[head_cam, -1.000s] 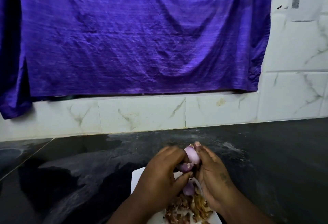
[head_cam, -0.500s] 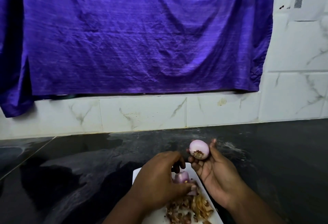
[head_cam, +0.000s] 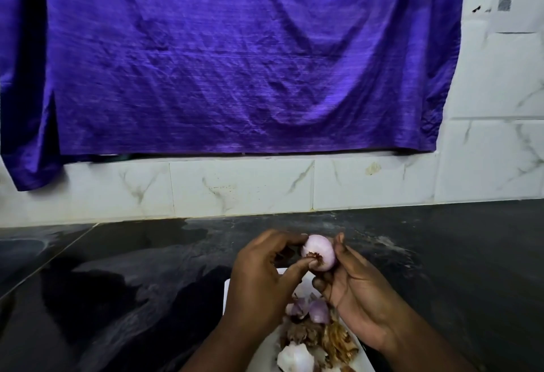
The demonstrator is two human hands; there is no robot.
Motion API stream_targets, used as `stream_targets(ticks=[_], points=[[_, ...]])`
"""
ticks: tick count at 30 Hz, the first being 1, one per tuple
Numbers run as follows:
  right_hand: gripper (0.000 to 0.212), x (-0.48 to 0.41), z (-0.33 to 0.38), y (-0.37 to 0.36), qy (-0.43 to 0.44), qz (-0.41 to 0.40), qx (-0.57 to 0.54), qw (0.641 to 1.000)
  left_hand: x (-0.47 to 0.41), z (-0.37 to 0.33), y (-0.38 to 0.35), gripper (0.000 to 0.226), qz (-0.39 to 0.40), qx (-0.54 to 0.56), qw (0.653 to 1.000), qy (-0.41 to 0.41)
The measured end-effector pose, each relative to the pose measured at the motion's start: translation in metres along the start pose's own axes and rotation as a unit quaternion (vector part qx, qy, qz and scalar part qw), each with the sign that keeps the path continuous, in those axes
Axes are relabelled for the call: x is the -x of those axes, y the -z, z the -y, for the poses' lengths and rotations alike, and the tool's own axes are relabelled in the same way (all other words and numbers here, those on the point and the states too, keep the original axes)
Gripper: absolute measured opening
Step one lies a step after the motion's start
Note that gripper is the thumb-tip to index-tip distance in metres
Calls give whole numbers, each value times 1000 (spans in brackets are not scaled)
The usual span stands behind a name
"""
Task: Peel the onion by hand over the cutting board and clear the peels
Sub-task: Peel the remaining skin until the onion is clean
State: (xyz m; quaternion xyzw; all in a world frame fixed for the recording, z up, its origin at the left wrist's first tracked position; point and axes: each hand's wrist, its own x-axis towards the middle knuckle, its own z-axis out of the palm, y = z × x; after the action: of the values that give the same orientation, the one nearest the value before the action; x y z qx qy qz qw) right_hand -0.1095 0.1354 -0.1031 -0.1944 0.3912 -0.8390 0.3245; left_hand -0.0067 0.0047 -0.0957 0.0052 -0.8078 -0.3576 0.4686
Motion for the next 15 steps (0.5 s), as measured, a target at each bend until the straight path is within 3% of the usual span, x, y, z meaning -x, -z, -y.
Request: stream_targets(ticks=[8,12,15], points=[[56,1,4,2,7,39,-6,999,0,8,-4,16,9,95,992,78],[84,3,6,2,6,61,23,998,-2,10,-3,18,39,199,971,123],[59,5,9,0,10,50,26,998,-2,13,-2,21,64,189,973,113]])
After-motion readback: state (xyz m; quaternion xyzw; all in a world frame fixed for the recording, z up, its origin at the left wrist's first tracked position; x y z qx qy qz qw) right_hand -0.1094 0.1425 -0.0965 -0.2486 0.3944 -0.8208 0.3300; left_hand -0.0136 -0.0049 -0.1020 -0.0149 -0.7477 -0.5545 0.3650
